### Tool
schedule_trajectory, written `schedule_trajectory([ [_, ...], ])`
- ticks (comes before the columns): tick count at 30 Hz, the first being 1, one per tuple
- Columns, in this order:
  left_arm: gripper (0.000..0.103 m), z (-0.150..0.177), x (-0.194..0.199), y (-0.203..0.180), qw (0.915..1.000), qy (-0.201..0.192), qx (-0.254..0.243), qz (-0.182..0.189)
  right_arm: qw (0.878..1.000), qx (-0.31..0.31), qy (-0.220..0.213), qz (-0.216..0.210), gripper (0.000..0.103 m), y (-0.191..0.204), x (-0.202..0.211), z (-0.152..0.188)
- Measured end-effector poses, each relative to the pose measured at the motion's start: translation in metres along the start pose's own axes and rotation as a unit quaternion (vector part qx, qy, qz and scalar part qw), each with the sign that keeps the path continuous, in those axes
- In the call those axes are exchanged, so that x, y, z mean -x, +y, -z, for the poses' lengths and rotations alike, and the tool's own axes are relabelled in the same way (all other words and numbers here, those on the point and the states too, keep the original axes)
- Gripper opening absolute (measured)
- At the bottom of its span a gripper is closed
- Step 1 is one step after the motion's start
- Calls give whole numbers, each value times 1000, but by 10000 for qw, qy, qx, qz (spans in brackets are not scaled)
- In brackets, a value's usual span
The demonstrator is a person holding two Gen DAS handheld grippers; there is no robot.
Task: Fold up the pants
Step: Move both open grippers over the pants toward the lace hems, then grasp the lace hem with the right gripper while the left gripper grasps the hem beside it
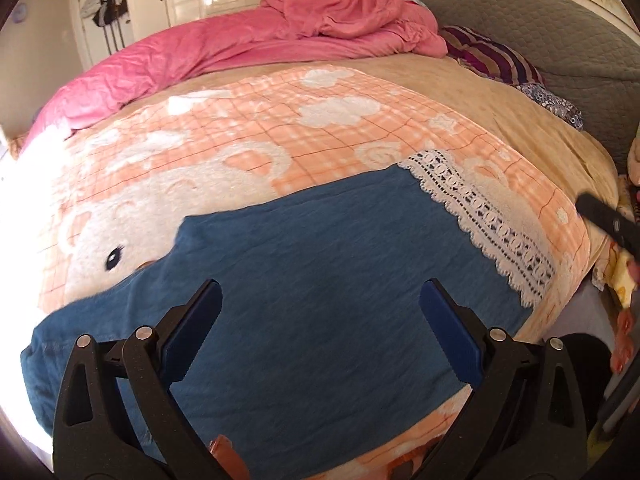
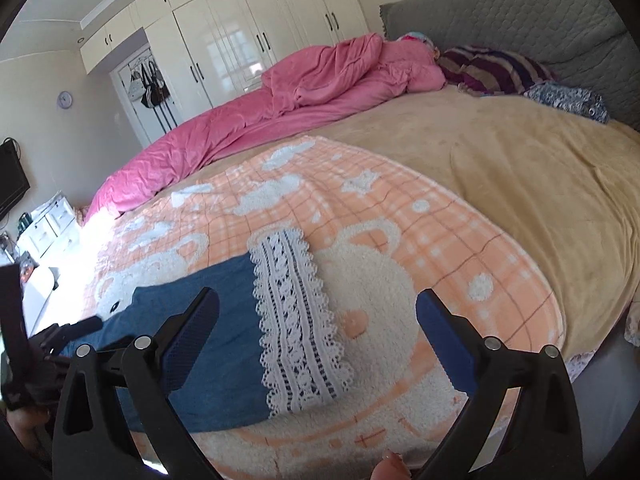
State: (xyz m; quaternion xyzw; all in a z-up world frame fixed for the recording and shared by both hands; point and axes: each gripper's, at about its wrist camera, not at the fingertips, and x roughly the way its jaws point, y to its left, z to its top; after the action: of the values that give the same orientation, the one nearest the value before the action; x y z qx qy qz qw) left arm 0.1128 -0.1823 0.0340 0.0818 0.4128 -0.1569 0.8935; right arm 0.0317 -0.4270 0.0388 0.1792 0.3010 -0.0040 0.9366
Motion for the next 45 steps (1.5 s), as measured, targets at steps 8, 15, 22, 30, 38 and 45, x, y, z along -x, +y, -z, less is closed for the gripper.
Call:
schedule_trajectory([
  [8, 93, -45, -26, -3, 9996, 210, -93, 171, 9989, 50, 449, -155, 98, 12, -13, 14],
  [15, 93, -76, -56, -17, 9975, 358, -355, 487, 9967, -218, 770, -135, 98, 4, -28, 19],
  [22, 93, -97, -88, -31, 9927, 452, -632, 917, 9911, -473, 1216, -272, 99, -2, -53, 31],
  [30, 93, -108, -129, -32, 9883, 692, -535, 1249, 9892, -583, 1211, -581, 89, -3, -55, 34],
  [38, 69, -110, -150, -47, 9673, 968, -599, 2265, 9864, -710, 1221, -843, 58, -6, -58, 34],
  [45, 66, -104, -167, -54, 9573, 1116, -668, 2580, 9840, -837, 1184, -1037, 58, -8, -60, 33],
])
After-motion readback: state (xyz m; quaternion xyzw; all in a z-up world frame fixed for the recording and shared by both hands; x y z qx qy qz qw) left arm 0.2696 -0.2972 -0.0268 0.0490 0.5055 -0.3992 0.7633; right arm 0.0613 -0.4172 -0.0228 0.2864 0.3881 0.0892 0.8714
